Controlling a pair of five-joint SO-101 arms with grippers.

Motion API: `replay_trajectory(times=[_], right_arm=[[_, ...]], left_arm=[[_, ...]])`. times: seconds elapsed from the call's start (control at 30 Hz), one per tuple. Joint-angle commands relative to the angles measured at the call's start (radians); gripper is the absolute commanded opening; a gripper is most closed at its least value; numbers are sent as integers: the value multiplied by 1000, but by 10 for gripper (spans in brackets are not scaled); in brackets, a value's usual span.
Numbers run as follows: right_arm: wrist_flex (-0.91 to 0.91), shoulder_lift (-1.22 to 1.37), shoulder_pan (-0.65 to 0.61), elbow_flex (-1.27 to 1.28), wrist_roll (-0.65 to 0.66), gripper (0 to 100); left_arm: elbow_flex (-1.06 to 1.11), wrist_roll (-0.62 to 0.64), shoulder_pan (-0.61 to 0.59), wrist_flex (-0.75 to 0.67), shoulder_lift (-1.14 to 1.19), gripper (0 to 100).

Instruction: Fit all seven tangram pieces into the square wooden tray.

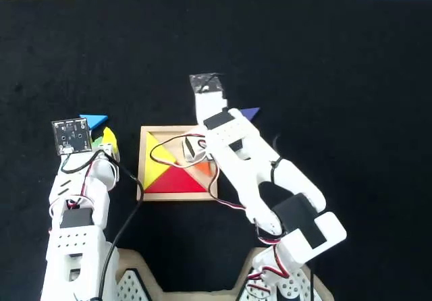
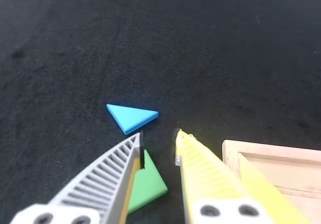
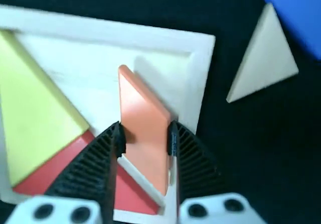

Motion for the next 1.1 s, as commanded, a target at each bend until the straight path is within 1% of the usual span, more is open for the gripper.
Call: replay_trajectory(times=[0.0,0.37,0.43,0.53,0.57,0.8,0.87,1.0,1.07], right_arm=[[-5,-39,18,-19,-80,15],[34,-33,23,-19,-74,18],[34,-35,23,-21,-64,63],[35,-33,23,-18,-41,194],[46,-33,23,-18,-43,217],[55,-47,17,-24,-37,201],[55,-79,17,-24,-8,198],[44,-176,17,-24,106,198],[8,-205,18,-22,172,191]], left_arm=[[-8,-8,8,-26,-14,123],[-8,-9,10,-26,-14,123],[-8,-9,10,-26,-14,123],[-8,-9,10,-26,-14,123],[-8,-9,12,-26,-14,123],[-8,-9,12,-26,-14,123],[-8,-9,12,-26,-14,123],[-8,-9,13,-26,-14,123],[-8,-9,13,-26,-14,123]])
